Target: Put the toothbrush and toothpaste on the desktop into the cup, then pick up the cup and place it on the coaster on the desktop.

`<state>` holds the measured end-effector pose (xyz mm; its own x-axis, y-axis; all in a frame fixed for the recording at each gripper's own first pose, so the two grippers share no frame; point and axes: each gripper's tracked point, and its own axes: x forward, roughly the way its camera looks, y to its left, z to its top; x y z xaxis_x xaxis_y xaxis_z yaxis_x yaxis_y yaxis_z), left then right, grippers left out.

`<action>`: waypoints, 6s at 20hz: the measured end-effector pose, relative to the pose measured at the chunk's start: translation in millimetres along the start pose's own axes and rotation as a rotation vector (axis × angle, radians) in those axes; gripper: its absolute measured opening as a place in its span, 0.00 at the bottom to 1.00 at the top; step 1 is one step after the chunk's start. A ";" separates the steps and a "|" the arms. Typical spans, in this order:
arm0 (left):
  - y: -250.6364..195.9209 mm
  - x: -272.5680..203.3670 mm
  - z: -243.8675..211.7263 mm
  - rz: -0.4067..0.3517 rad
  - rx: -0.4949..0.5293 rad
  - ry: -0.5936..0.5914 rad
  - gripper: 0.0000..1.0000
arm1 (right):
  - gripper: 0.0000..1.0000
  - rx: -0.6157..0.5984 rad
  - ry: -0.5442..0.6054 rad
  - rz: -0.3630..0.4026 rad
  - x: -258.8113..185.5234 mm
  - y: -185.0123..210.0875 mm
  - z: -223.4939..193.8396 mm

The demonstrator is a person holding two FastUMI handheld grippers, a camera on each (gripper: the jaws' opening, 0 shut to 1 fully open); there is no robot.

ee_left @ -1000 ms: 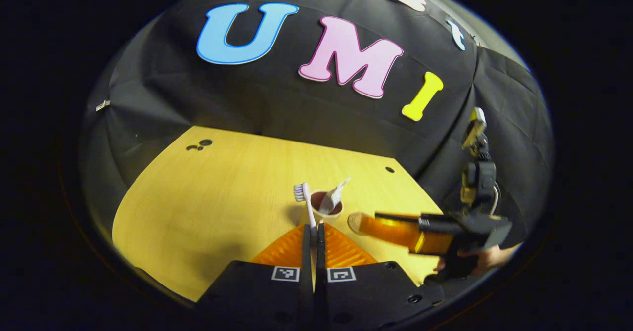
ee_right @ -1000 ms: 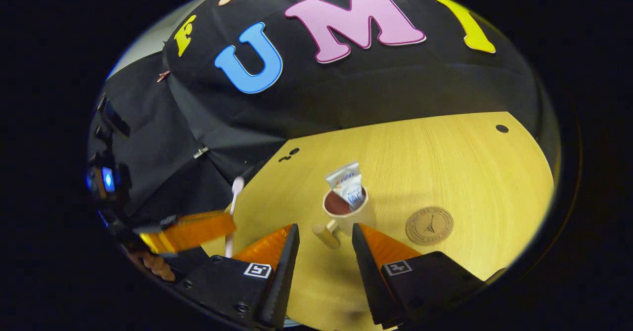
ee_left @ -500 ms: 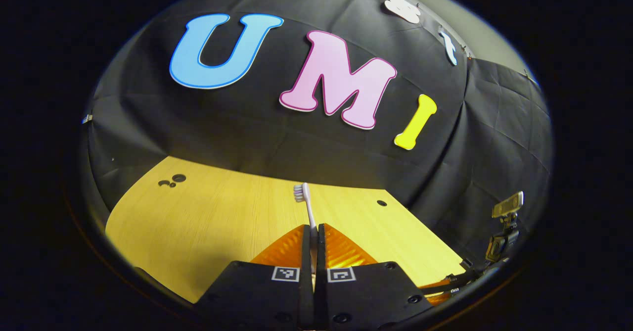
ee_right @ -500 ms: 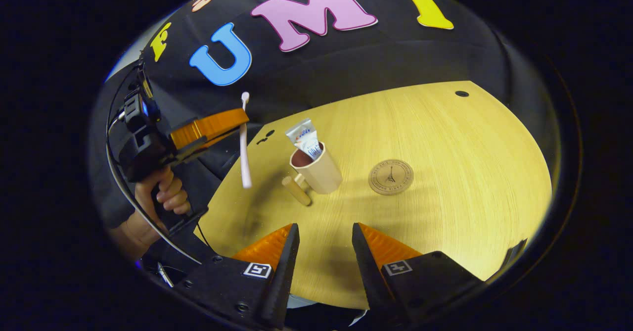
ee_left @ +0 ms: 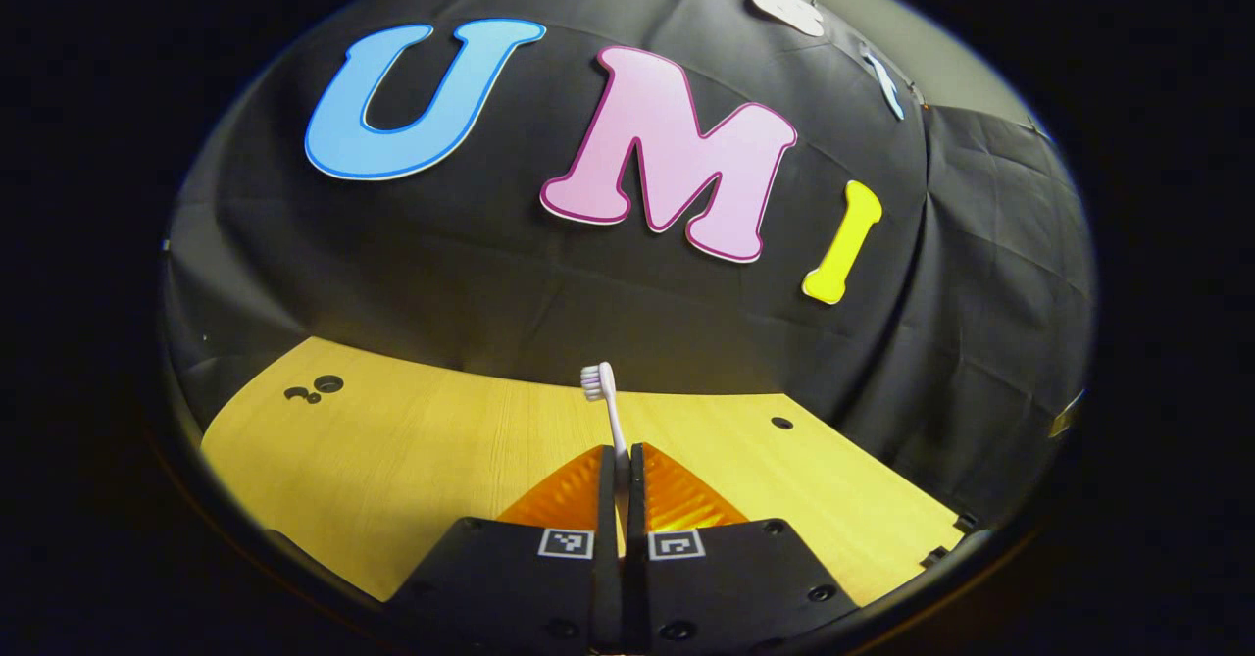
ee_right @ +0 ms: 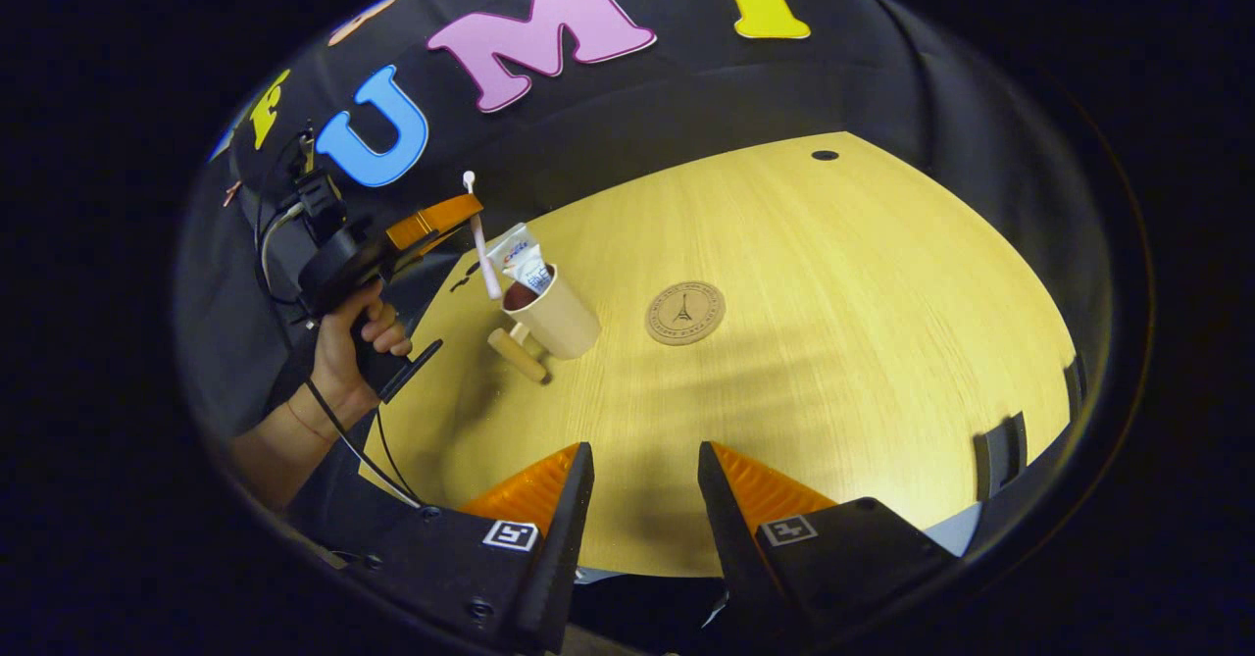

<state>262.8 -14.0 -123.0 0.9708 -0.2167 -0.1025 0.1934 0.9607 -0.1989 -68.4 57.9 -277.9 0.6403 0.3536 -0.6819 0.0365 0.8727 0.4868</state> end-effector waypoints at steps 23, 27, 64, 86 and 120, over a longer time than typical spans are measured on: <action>0.1 -24.1 -57.6 0.020 0.105 0.105 0.12 | 0.67 0.038 0.020 -0.011 -7.0 -5.8 0.9; -4.2 -46.2 -62.1 0.013 0.125 0.143 0.17 | 0.67 0.050 0.037 0.024 -6.4 2.8 2.2; -17.2 -59.0 -202.6 0.026 0.117 0.927 0.64 | 0.67 0.271 0.117 -0.080 -10.1 -51.6 -25.5; -21.6 -51.7 -216.7 0.153 0.166 0.942 0.33 | 0.66 0.293 0.195 -0.007 -11.0 -96.8 -35.9; -149.7 -5.4 -234.1 0.098 0.184 0.934 0.35 | 0.67 0.328 0.218 -0.001 -10.3 -182.7 -15.1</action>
<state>195.5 -197.2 -320.9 0.4942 -0.1084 -0.8626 0.2138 0.9769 -0.0003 -93.3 -100.1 -368.1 0.4636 0.4467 -0.7652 0.3027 0.7318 0.6106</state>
